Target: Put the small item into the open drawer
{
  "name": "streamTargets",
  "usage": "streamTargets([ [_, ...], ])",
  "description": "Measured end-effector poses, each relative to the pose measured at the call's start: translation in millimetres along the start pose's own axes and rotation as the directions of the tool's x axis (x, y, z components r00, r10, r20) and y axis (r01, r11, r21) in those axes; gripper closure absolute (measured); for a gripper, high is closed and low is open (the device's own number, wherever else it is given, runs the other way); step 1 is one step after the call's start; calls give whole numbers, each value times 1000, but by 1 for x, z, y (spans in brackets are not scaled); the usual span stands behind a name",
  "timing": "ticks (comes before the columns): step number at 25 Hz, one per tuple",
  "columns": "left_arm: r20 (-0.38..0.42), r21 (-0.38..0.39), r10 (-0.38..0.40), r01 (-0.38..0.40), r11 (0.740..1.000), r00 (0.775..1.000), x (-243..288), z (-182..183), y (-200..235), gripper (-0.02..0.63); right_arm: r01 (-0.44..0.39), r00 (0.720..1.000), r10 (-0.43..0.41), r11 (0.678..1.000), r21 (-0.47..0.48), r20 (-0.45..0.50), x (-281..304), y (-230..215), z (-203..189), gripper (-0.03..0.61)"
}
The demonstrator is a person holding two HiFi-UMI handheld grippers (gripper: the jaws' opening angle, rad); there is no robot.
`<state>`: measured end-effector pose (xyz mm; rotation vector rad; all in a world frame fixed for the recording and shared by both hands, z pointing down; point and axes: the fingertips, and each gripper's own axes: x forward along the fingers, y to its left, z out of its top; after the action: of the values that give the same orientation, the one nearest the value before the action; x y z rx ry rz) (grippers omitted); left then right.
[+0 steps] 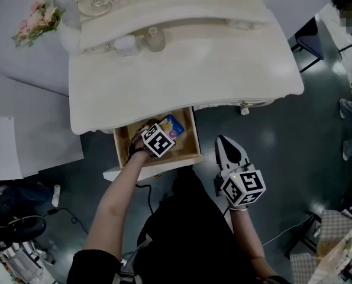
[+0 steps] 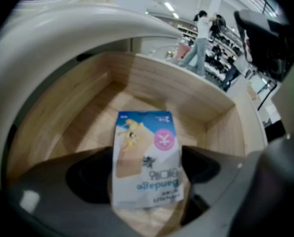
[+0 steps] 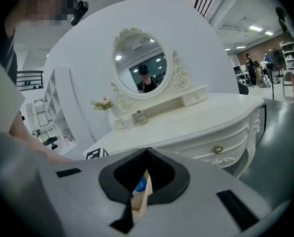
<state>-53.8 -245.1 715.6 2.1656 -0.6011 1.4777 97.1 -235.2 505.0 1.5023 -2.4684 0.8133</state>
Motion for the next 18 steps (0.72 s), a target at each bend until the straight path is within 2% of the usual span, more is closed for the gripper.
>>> streamTargets([
  [6,45,-34,14,-12,999,999,-18,7,2,174,-12,1000,12,1000,-8,2,-1,3,2,578],
  [10,111,-64,2,5,998,994,-41,17,-4,206,-17,1000,18,1000,-16,15,-1,6,5,578],
  [15,191,-87,33,-16,996,981,-68,26,-7,245,-31,999,32,999,-34,25,-3,13,10,578],
  [18,250,-111,70,-43,993,966,-85,32,-8,279,-40,998,42,998,-46,36,-5,19,12,578],
])
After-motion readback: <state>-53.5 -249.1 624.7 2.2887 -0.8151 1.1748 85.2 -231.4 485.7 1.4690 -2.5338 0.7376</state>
